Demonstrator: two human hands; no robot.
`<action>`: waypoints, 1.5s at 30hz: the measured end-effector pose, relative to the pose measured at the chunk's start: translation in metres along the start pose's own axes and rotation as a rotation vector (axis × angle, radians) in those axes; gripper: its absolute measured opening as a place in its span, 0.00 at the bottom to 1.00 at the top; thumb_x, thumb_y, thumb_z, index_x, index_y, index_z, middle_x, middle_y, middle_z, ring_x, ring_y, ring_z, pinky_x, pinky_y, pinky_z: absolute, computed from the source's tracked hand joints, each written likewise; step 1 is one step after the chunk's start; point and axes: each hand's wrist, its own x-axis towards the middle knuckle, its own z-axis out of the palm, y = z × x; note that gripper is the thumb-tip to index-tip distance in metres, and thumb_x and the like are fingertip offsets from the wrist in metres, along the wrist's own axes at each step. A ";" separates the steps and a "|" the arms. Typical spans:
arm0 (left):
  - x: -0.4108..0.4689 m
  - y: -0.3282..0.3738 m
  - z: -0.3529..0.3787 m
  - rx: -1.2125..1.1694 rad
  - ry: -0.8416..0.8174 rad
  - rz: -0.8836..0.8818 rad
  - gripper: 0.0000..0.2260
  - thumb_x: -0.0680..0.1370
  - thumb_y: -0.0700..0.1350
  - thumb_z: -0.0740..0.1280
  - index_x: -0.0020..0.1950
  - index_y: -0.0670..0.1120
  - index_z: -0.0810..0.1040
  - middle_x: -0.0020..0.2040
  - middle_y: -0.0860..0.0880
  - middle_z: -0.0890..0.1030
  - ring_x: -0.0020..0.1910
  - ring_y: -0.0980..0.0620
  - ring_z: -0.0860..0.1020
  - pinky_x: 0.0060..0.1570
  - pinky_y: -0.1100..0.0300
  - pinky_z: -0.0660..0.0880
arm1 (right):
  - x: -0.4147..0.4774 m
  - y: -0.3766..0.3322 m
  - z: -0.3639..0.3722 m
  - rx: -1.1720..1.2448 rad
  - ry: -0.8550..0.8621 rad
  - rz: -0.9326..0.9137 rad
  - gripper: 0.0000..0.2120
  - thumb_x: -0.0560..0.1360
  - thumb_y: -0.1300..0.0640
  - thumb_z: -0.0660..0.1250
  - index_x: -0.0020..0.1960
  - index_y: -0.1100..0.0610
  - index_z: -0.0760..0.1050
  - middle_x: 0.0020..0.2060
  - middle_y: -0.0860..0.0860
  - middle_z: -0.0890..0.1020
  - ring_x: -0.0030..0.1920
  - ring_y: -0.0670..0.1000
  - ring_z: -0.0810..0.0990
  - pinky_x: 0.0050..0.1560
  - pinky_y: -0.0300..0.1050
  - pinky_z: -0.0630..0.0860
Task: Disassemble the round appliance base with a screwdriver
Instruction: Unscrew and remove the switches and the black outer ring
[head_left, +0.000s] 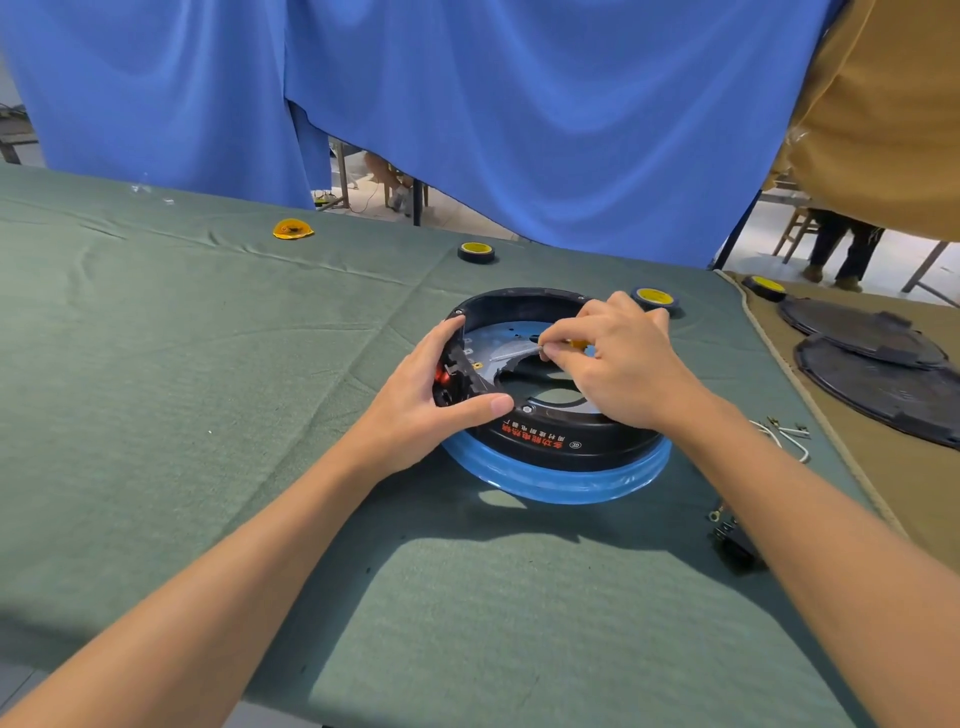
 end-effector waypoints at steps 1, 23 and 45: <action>0.000 0.000 0.000 -0.003 0.000 -0.001 0.50 0.60 0.74 0.70 0.77 0.57 0.58 0.72 0.55 0.69 0.71 0.55 0.67 0.71 0.48 0.65 | 0.000 -0.001 0.000 -0.008 -0.021 -0.008 0.10 0.79 0.49 0.60 0.48 0.40 0.80 0.38 0.41 0.71 0.49 0.47 0.63 0.49 0.51 0.56; 0.003 -0.005 0.003 0.025 0.007 0.025 0.52 0.60 0.76 0.68 0.78 0.54 0.56 0.73 0.54 0.67 0.72 0.51 0.66 0.71 0.45 0.64 | 0.008 -0.004 0.002 0.007 -0.178 -0.109 0.12 0.80 0.51 0.61 0.58 0.39 0.78 0.38 0.37 0.74 0.47 0.43 0.66 0.49 0.55 0.65; -0.009 0.000 0.009 0.667 0.181 0.338 0.45 0.66 0.74 0.62 0.73 0.44 0.68 0.74 0.49 0.66 0.76 0.51 0.57 0.75 0.52 0.58 | -0.026 0.001 0.006 -0.353 0.486 0.446 0.10 0.79 0.58 0.59 0.52 0.53 0.79 0.45 0.55 0.79 0.49 0.59 0.71 0.43 0.51 0.58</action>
